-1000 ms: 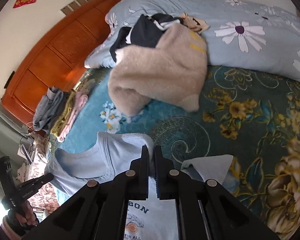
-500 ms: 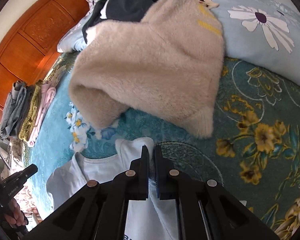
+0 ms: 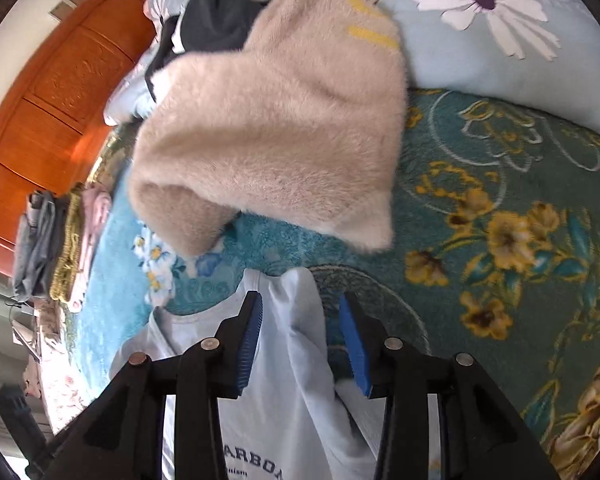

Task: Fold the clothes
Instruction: 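Lower the held white T-shirt onto the blanket and open both grippers, then grasp a T-shirt sleeve with the right gripper and fold it across the body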

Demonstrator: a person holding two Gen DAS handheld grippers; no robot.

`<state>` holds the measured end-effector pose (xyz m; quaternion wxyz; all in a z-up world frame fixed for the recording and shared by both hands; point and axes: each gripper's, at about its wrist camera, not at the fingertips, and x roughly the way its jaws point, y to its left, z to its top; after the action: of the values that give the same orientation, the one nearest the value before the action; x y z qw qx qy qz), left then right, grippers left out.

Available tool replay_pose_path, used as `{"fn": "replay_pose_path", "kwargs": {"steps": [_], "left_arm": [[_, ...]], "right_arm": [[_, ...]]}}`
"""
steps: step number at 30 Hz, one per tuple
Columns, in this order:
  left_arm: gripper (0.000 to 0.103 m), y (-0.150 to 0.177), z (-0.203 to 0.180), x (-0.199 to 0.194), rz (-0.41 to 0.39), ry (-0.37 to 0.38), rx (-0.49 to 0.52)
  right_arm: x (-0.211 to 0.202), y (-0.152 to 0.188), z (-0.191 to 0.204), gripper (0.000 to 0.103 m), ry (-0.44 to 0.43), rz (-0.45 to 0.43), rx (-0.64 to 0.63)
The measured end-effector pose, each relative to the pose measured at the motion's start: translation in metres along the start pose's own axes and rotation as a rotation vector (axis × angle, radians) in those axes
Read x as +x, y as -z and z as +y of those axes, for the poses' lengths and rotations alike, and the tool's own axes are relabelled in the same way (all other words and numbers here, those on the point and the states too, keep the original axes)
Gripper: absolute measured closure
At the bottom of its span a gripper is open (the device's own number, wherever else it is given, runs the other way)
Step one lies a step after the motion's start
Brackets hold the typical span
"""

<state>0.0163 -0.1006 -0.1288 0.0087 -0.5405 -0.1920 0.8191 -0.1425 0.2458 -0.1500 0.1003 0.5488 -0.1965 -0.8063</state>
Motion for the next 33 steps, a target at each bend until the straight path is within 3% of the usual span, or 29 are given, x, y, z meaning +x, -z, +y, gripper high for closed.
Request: {"fn": "replay_pose_path", "kwargs": {"steps": [4,7,12,16,20,22,27,33], "left_arm": [[0.096,0.032,-0.015,-0.002,0.036,-0.023,0.057],[0.096,0.050,-0.023,-0.005,0.054,-0.047,0.091],[0.096,0.069,-0.034,-0.016,0.062,-0.070,0.150],[0.096,0.073,-0.039,-0.032,0.026,-0.083,0.175],[0.096,0.072,-0.037,-0.046,-0.008,-0.090,0.159],[0.096,0.072,-0.035,-0.052,-0.017,-0.094,0.149],[0.096,0.072,-0.032,-0.052,-0.018,-0.098,0.135],[0.096,0.069,-0.028,-0.048,-0.009,-0.101,0.119]], "right_arm": [[-0.050,0.029,-0.027,0.061,0.046,-0.063,0.013],[-0.074,0.063,-0.057,0.061,0.090,-0.038,0.030],[-0.082,0.134,-0.100,0.061,0.061,0.037,0.114],[-0.070,0.161,-0.104,0.058,0.034,0.064,0.156],[-0.066,0.163,-0.089,0.064,-0.032,0.067,0.167],[-0.063,0.164,-0.083,0.095,-0.032,0.078,0.165],[-0.087,0.157,-0.105,0.097,-0.139,-0.022,0.304],[-0.150,0.110,-0.131,0.097,-0.020,-0.199,0.269]]}}
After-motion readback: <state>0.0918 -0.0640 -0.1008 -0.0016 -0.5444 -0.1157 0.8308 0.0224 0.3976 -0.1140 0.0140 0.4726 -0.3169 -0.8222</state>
